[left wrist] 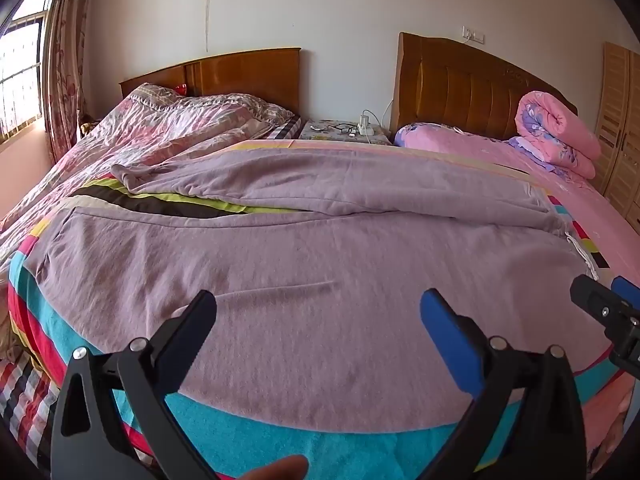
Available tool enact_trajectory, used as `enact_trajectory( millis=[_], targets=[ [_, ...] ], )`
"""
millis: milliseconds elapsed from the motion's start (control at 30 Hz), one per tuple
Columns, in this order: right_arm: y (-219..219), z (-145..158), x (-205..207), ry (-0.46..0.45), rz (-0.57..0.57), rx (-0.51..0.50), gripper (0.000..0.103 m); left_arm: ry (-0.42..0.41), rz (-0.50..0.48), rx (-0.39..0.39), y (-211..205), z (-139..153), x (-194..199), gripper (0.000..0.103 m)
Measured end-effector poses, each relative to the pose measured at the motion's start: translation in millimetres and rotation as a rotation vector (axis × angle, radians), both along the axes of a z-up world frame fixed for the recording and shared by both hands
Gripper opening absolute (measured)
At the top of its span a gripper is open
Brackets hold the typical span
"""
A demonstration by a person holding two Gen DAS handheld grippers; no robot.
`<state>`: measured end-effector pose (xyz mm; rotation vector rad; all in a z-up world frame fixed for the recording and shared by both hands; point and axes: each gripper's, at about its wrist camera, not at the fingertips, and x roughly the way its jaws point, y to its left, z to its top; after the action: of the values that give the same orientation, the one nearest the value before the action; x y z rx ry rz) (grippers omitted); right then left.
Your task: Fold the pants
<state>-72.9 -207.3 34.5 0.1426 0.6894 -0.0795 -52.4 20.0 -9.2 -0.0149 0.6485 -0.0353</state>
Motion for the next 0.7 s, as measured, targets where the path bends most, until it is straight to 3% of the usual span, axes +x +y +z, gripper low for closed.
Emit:
enact_trajectory(
  millis=[400, 567, 700],
  targets=[
    [-1, 1, -4, -0.036, -0.003, 0.0, 0.099, -0.001, 0.009, -0.004, 1, 0, 0, 0.102],
    [11, 43, -38, -0.274, 0.126, 0.066, 0.099, 0.01, 0.012, 0.008, 0, -3, 3, 0.102],
    [43, 72, -63, -0.345, 0.321, 0.039, 0.099, 0.017, 0.015, -0.003, 3, -6, 5, 0.102]
  ],
)
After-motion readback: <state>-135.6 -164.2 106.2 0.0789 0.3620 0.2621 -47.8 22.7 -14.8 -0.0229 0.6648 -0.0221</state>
